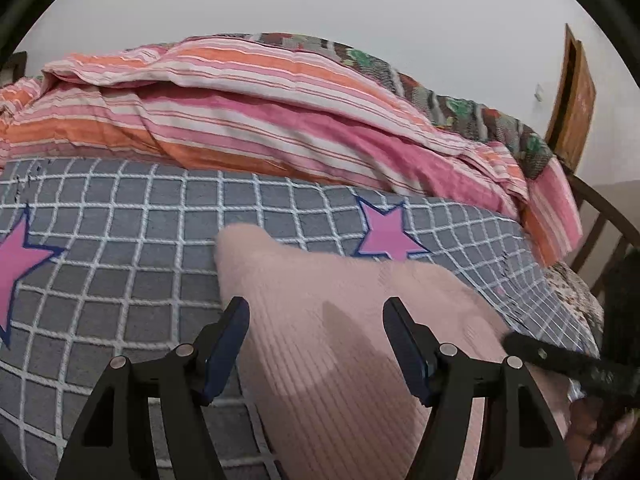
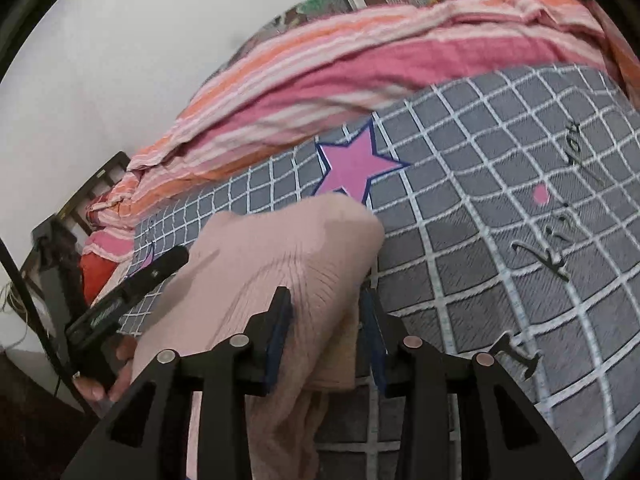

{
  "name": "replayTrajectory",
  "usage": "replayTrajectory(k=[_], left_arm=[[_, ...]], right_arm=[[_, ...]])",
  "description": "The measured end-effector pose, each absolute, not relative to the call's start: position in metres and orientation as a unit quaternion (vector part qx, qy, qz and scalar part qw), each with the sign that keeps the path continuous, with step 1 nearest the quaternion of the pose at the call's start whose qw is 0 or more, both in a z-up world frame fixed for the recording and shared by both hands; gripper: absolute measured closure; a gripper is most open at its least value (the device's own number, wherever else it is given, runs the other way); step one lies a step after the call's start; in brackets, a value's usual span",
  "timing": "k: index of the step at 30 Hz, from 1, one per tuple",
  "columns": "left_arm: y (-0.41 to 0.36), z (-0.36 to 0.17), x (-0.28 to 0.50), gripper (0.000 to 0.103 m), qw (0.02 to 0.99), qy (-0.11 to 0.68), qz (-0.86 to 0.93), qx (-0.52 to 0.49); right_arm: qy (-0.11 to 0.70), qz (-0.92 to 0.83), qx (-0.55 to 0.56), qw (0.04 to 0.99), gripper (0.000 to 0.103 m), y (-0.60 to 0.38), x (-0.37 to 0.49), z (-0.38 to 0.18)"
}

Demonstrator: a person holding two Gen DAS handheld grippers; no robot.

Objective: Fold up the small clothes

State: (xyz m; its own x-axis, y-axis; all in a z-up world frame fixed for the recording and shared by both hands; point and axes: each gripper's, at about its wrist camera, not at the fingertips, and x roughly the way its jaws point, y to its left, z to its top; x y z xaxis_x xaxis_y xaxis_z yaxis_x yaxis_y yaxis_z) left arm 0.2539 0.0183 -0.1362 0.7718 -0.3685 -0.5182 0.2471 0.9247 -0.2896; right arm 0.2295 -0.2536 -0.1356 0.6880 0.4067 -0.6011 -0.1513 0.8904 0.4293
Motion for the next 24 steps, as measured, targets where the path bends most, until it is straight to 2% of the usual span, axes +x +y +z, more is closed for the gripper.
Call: replayTrajectory(k=[3, 6, 9, 13, 18, 20, 24], left_arm=[[0.022, -0.142, 0.242, 0.036, 0.928, 0.312, -0.166, -0.121], [0.023, -0.145, 0.229, 0.036, 0.918, 0.334, -0.166, -0.131], [0.025, -0.145, 0.209, 0.036, 0.916, 0.336, -0.173, -0.133], [0.025, -0.142, 0.188, 0.036, 0.914, 0.346, -0.165, -0.134], [0.012, -0.138, 0.169, 0.036, 0.913, 0.362, -0.16, -0.1], [0.003, -0.14, 0.164, 0.036, 0.913, 0.369, -0.153, -0.078], [-0.004, -0.145, 0.154, 0.034, 0.916, 0.374, -0.128, -0.065]], right_arm=[[0.367, 0.17, 0.178, 0.897, 0.088, -0.247, 0.234, -0.132], [0.346, 0.181, 0.14, 0.91, 0.093, -0.241, 0.23, -0.122], [0.301, 0.188, 0.146, 0.923, 0.094, -0.254, 0.219, -0.113], [0.357, 0.147, 0.123, 0.914, 0.094, -0.247, 0.235, -0.143], [0.328, 0.13, 0.106, 0.929, 0.085, -0.245, 0.212, -0.119], [0.313, 0.134, 0.09, 0.936, 0.085, -0.24, 0.2, -0.114], [0.335, 0.125, 0.028, 0.934, 0.084, -0.223, 0.19, -0.131]])
